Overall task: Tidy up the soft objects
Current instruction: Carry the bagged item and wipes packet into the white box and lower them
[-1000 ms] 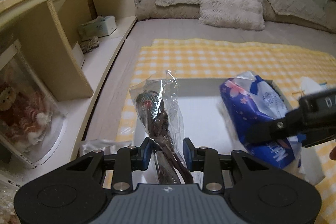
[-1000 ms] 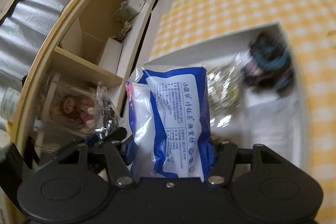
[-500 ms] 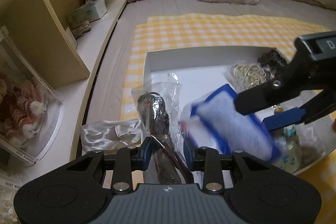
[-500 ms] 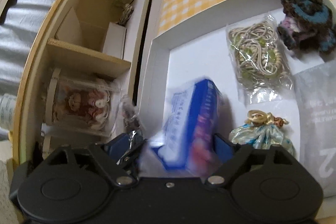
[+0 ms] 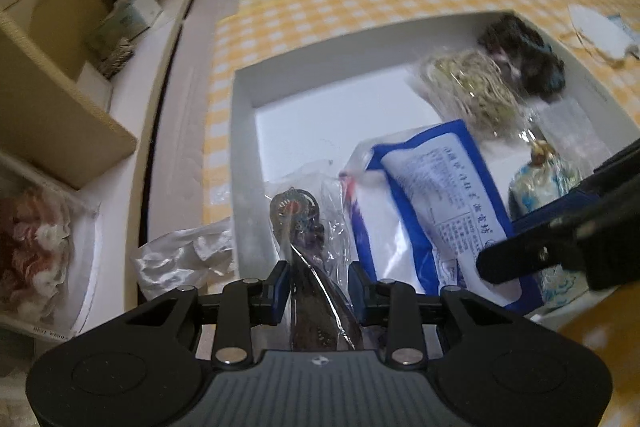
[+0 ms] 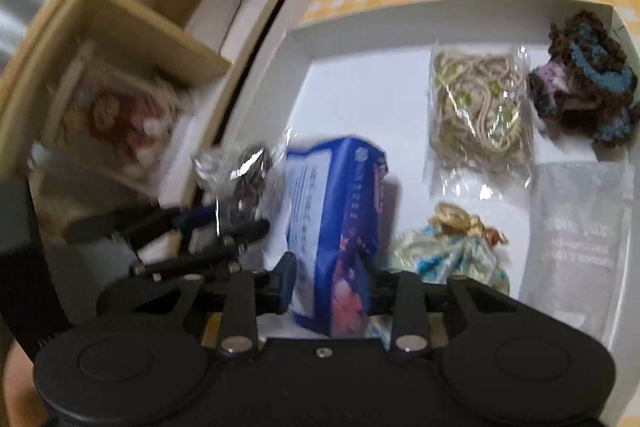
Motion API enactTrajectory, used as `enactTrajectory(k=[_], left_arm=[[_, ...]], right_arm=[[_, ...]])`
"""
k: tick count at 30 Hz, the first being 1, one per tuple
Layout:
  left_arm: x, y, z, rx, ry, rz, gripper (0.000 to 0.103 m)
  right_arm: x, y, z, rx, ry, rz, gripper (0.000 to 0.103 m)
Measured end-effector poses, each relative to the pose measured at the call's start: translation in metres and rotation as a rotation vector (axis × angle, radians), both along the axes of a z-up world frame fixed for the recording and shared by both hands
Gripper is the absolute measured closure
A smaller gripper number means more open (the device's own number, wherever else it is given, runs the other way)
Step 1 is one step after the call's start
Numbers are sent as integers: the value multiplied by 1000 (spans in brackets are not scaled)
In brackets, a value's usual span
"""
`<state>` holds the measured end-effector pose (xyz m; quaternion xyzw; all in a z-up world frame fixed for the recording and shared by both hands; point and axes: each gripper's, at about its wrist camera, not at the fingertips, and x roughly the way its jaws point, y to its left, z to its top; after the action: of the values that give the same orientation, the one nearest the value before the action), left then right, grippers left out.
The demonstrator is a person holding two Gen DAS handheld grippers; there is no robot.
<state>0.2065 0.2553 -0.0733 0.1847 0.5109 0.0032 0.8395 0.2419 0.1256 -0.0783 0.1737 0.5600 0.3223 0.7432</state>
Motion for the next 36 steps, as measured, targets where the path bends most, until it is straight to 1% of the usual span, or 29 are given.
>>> enactTrajectory(k=[4,7,11,14,16,19,20,22,24,26,31,33,35,36], left_arm=[[3,1,-9,13,21,-11,69],[4,3,-11,4,17,-4,68],[4,8,-9,-29,-10,20,68],[8,13,-7,-71,-52,69,68],[11,17,-5,-72,-79,88,68],[15,17,-7,-87,-57,83,68],[13,15,-8,-95,-40,66,68],[8,11,-10,-86,-20,32,68],[4,10,-8,-93,-10,25,67],[-1,11,-4,-116,-15,32,63],[-13,19,17,-168,-64,81,62],[-16,20,26,-183,-78,107,66],[-18,20,31,-218,-67,101,87],[-19,19,31,-227,-54,97,90]], right_arm=[[-9,4,-3,-51,-19,52,71],[-12,6,-1,-62,-36,81,71],[-12,7,3,-71,-63,87,71],[-13,10,7,-93,-109,92,71],[-11,10,9,-104,-136,95,71],[-10,9,12,-109,-155,95,71],[-9,8,12,-108,-157,97,71],[-8,9,13,-108,-160,98,71],[-7,9,13,-110,-165,105,71],[-7,8,13,-113,-169,112,71],[-8,6,16,-103,-167,116,71],[-9,5,20,-93,-169,116,71],[-11,2,25,-81,-181,119,71],[-11,3,27,-77,-186,120,71]])
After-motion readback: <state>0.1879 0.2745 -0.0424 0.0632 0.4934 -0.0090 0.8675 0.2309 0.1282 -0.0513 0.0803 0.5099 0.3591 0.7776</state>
